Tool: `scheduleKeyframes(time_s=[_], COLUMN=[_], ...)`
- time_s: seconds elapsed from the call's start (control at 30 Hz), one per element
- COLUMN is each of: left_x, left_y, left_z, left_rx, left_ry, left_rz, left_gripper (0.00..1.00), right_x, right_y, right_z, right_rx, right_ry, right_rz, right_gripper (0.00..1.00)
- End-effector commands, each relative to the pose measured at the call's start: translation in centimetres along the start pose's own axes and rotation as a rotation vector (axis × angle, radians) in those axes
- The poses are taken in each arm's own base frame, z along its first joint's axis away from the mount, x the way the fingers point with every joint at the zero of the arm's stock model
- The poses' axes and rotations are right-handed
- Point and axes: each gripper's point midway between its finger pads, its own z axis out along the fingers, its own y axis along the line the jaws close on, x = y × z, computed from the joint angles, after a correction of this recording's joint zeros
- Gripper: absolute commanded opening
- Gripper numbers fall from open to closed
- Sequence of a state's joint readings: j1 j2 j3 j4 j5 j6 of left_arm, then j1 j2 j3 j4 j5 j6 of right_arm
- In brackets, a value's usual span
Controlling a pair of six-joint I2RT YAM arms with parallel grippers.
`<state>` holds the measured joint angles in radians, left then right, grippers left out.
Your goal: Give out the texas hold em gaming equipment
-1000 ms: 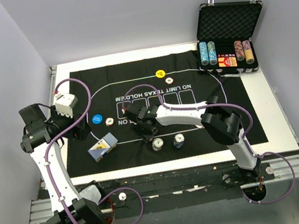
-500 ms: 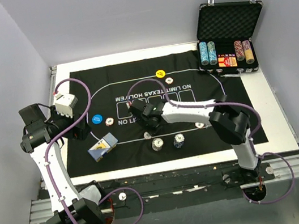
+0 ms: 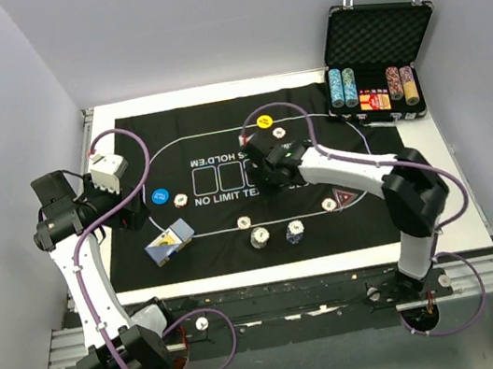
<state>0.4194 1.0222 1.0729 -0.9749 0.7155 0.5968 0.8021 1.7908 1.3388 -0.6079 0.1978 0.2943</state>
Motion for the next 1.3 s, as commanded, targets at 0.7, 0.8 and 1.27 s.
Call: scheduleKeyframes(time_s=[0.7, 0.8, 1.27], left_x=[0.0, -0.1, -0.7], left_y=[0.1, 0.2, 0.3], left_z=[-0.2, -0.3, -0.7], left_rx=[-0.009, -0.015, -0.021], left_ry=[-0.008, -0.007, -0.011], left_rz=[0.001, 0.005, 0.011], left_gripper=[0.99, 0.99, 0.99], right_x=[1.4, 1.9, 4.2], right_y=[11.7, 11.5, 8.2], right_z=[5.8, 6.1, 6.0], right_rx=[-0.130, -0.117, 0.007], right_ry=[0.070, 0.084, 0.118], right_rz=[-0.304, -0.315, -0.333], right_gripper=[0.52, 0.51, 0.45])
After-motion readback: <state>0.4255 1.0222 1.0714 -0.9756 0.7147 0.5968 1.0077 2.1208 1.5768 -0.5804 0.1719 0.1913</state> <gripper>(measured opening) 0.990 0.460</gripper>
